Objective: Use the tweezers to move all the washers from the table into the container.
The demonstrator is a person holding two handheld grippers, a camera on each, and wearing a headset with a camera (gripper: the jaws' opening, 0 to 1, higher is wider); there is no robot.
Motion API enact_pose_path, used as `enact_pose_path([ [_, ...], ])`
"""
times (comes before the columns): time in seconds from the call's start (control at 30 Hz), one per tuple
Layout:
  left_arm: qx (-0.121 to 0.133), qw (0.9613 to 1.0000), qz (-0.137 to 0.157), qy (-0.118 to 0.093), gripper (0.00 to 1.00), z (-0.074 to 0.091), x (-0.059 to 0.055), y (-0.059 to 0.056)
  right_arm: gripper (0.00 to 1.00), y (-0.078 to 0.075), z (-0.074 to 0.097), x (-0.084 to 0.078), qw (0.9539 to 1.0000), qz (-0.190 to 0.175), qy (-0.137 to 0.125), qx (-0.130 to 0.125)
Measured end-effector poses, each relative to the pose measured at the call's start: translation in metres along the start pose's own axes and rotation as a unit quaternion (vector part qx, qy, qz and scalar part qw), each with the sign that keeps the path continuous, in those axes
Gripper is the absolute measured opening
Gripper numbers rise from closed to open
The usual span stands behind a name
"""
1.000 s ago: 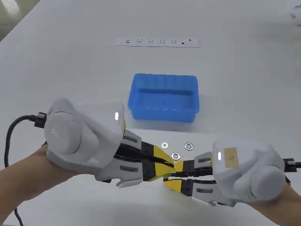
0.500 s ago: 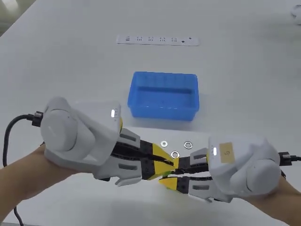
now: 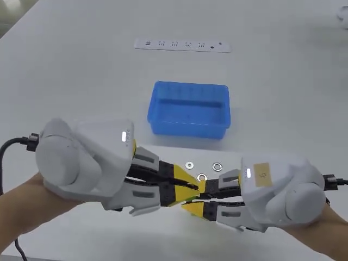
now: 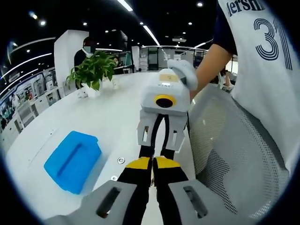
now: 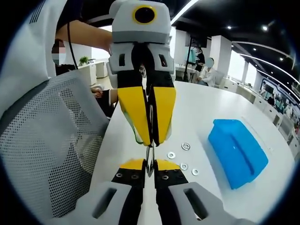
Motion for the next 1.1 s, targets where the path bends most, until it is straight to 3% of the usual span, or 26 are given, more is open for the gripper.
enact_pose_path([
  [0.1,0.003,0.9999,-0.012,0.003,0.05,0.008,0.004,-0.001,0.08,-0.001,-0.004,0.008,1.0,0.008,-0.005,-0.002],
  [0.43,0.023,0.9996,-0.009,-0.017,0.05,0.036,0.007,0.002,0.08,-0.004,-0.017,0.027,0.9997,0.017,-0.019,0.003],
  [0.67,0.03,0.9993,-0.017,-0.018,0.05,0.042,0.008,0.01,0.09,-0.015,-0.025,0.035,0.9993,0.035,-0.013,-0.001],
  [1.1,0.027,0.9995,-0.014,-0.006,0.06,0.042,-0.001,0.02,0.11,-0.022,-0.033,0.027,0.9992,0.039,0.0,-0.013],
])
Point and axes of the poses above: the centre of the closed fingertips' face, and the gripper's own axes: z roughly backward along the fingers, y roughly to its left, x roughly out of its top, the point moved 9 cm from there along z, roughly backward along the fingers, and after that the axes turned 9 degrees about -y, right-handed, at the moved point
